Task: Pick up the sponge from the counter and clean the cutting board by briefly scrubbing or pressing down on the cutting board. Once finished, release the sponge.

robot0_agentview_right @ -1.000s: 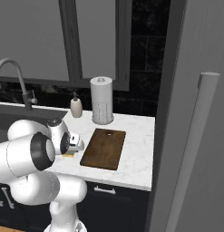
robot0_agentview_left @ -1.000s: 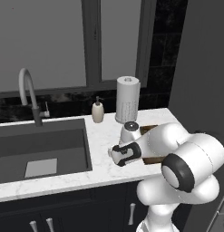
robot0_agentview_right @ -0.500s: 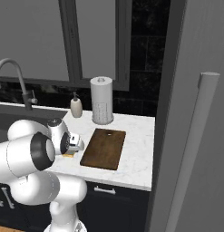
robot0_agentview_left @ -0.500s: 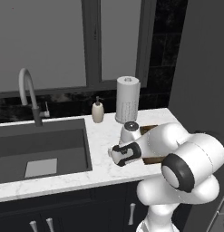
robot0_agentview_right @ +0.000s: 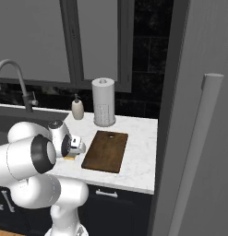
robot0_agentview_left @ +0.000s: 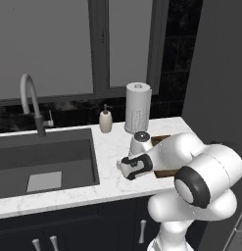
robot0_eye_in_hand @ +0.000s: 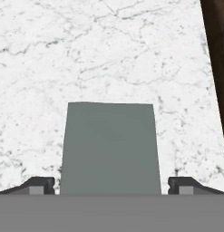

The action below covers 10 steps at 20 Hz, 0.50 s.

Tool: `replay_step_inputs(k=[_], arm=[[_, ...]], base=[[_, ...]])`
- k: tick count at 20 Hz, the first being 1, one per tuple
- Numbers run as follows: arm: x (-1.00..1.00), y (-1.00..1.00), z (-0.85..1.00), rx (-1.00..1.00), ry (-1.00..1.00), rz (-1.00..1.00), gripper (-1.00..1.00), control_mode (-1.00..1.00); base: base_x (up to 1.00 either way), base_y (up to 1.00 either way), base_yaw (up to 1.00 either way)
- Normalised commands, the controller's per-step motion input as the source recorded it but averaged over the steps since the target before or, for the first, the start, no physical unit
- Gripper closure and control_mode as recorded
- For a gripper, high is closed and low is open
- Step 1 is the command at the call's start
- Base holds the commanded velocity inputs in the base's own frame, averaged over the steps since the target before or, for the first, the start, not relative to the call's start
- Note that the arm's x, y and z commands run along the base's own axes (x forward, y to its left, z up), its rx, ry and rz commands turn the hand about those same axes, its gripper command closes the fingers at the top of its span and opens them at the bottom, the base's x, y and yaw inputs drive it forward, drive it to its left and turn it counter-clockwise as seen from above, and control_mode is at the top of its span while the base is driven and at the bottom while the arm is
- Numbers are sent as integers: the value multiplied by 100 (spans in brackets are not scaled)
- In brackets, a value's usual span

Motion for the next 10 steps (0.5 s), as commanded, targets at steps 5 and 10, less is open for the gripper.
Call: replay_step_inputs(k=[5, 10], arm=[[2, 0, 0, 0, 3, 0, -100, -100], [-10, 4, 8, 2, 1, 2, -100, -100]], base=[[0, 0, 0], [0, 0, 0]])
